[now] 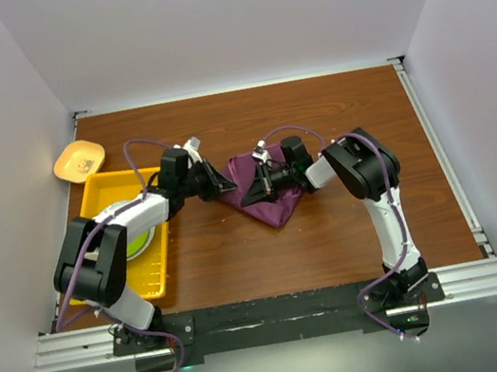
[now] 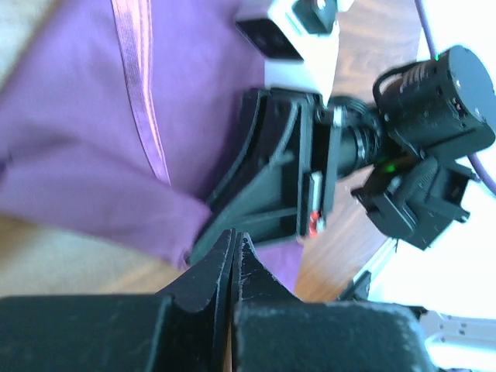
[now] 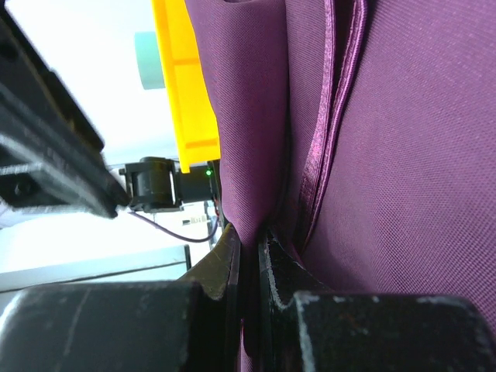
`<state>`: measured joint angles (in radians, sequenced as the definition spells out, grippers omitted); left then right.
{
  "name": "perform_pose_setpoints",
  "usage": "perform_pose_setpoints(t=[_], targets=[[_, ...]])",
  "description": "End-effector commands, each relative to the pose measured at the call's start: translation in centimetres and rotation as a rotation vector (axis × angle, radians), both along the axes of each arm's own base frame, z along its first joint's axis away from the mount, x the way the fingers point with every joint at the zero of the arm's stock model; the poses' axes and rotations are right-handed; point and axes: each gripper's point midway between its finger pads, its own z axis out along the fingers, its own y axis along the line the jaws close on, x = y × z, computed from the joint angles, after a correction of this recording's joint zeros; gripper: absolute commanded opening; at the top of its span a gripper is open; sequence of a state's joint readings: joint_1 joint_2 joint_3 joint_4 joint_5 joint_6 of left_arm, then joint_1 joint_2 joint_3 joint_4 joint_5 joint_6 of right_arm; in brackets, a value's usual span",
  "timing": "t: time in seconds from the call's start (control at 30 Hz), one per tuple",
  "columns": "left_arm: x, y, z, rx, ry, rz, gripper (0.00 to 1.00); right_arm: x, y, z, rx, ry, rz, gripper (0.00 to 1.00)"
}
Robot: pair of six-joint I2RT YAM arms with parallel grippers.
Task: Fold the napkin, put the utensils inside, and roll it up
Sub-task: Roll the napkin with the utensil
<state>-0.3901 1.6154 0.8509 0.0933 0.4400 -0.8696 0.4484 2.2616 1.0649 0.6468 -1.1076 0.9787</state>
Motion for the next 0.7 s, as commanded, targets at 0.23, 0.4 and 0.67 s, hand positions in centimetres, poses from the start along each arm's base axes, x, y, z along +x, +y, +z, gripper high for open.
perform_pose_setpoints(t=[0.23, 0.4, 0.67], targets=[[2.4, -1.2, -3.5, -0.062, -0.11, -0.048, 0.0, -3.4, -4.0, -8.2, -0.275, 0.101, -0.062, 0.0], [1.3, -1.0, -6.1, -0.019, -0.065, -0.078, 0.0, -2.8, -4.4, -7.5, -0.315, 0.022, -0.085, 0.0], [1.1, -1.3, -6.8, 0.007, -0.061, -0.128, 0.0, -1.7, -4.5, -4.7, -0.416, -0.136, -0.018, 0.26]])
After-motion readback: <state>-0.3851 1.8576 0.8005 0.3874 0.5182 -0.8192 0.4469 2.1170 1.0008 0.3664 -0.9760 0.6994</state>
